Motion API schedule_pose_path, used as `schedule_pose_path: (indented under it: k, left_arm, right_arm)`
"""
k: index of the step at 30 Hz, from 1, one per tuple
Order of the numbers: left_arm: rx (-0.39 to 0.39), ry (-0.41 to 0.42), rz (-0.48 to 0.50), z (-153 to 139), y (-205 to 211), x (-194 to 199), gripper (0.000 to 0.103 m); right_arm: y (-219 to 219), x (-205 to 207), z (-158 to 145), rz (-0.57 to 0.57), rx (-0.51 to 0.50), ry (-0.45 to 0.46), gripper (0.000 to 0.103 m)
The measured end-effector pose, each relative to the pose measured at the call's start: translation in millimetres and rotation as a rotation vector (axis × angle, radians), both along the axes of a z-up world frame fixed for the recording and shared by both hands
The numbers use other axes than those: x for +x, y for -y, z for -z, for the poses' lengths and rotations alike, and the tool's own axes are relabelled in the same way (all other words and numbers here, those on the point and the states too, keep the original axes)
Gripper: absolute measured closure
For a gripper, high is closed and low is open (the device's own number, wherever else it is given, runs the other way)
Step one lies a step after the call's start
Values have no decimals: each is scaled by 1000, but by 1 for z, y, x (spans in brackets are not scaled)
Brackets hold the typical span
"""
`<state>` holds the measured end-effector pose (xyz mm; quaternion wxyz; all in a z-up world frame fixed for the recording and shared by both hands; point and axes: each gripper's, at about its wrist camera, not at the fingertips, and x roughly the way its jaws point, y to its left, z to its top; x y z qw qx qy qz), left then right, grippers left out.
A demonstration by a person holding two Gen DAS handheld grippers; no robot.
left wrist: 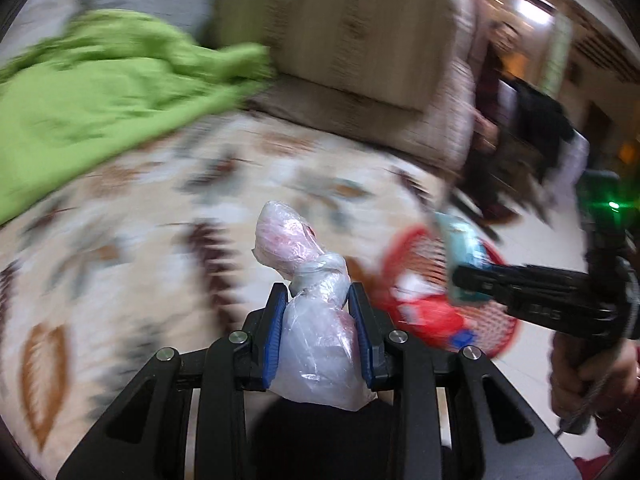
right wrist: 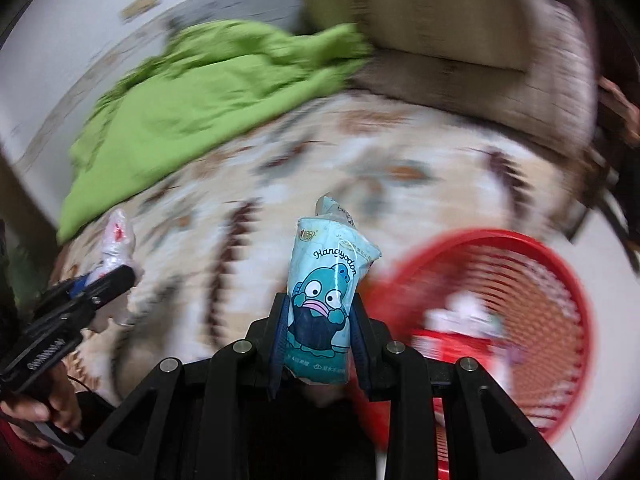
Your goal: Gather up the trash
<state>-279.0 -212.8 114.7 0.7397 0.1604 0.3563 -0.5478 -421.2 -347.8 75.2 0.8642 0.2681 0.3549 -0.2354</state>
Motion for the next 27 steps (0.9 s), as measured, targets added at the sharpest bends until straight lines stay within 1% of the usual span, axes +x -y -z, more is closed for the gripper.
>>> schedule_pose_path:
  k: [1,3,6,8,11,12,13,15,18,19,20,21,22,23,24,25,26,27]
  left_arm:
    - [17,-32,54,3,18,-11,73]
    - [45,-71,119,10,45,-27,73]
    - [71,-64,189,19,74,-52,73]
    - [84,-81,215,25,91,-61,71]
    - [95,-123,206,33,106,-61,46]
    - [94,-134,197,35,108,-60,46]
    - [95,-145,191,36,109,-54,46]
    - [101,-160,181,38,104,-49,46]
    - [84,-144,129,32,86,-39,45]
    - [80,-139,116,30,83,-35,45]
    - [75,-118,88,27,72,-31,41]
    - [72,-95,63,23,64,-28,35]
    - [66,-52,19,18,50,-23,33]
    - [59,-30,-6,15,38,-20,31]
    - [52,-15,-28,12,25,-16,30]
    - [45,-4,-45,10,16,-14,30]
    - [28,25,-80,6,-3,-11,29]
    - [23,41,-100,5,-12,-9,26]
  right_arm:
    - [8,-10,2,28,7,-14,72]
    - [23,-28,6,82,21,-54,72]
    - [44,-50,11,139,56,-62,71]
    - [51,-58,13,162,60,-66,68]
    - [60,-68,15,175,65,-69,59]
    - [63,-71,15,180,60,-81,51]
    - [63,-72,16,184,54,-86,50]
    - [63,-77,16,190,50,-87,50]
    - [60,-79,16,213,60,-89,50]
    - [57,-79,14,229,52,-89,49]
    - [53,-78,13,244,35,-97,48]
    - [46,-75,10,269,-1,-119,45]
    - [37,-71,5,292,-44,-130,39]
    - [29,-68,2,308,-69,-132,35]
    - [19,-64,-2,325,-90,-127,29]
    - [10,-60,-5,332,-108,-122,27]
    - [2,-56,-8,338,-129,-121,27]
    - [-10,-51,-12,339,-155,-116,26]
